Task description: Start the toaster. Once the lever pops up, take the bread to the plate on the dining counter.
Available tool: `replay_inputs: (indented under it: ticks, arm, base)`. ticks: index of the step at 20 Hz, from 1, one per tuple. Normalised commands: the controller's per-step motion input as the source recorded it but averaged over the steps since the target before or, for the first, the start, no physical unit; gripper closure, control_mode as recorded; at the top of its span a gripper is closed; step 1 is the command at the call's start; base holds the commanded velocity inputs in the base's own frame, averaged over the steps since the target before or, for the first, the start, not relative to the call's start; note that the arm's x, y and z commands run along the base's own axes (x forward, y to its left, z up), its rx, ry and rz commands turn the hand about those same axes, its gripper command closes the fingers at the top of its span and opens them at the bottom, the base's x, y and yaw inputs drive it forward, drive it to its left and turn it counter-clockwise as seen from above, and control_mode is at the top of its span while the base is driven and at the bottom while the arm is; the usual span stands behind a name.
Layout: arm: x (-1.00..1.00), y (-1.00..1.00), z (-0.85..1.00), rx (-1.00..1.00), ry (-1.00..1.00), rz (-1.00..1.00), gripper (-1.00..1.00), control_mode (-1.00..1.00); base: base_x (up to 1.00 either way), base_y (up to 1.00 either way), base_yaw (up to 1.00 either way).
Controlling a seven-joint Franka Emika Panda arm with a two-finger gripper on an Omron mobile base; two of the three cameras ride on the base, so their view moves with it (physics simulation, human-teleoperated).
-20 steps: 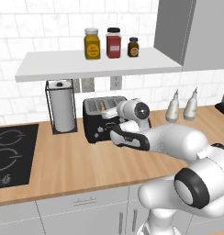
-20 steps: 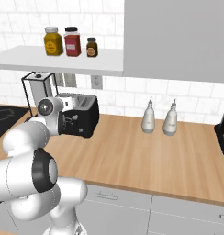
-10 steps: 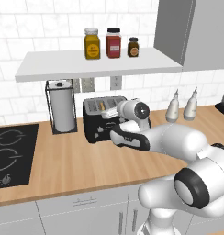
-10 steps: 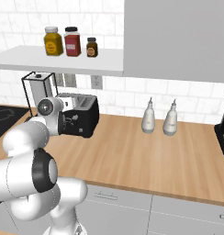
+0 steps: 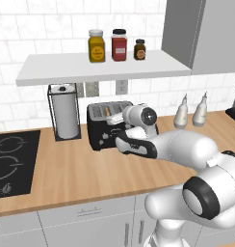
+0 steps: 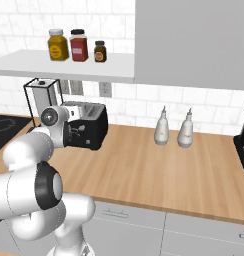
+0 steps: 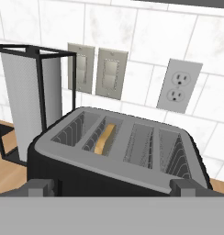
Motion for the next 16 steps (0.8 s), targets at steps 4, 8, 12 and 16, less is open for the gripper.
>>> replay_inputs:
  ticks: [4, 8, 12, 16]
  arm:
    - [0.0, 0.0, 0.0, 0.0, 0.0, 0.0, -1.0, -1.0]
    - [0.0, 0.0, 0.0, 0.0, 0.0, 0.0, -1.0, -1.0]
    - [0.0, 0.0, 0.0, 0.0, 0.0, 0.0, -1.0, -1.0]
    - [0.0, 0.0, 0.0, 0.0, 0.0, 0.0, -1.0, -1.0]
  base:
    - [0.0, 0.0, 0.0]
    - [0.0, 0.0, 0.0]
    - [0.0, 0.0, 0.0]
    - [0.0, 0.0, 0.0]
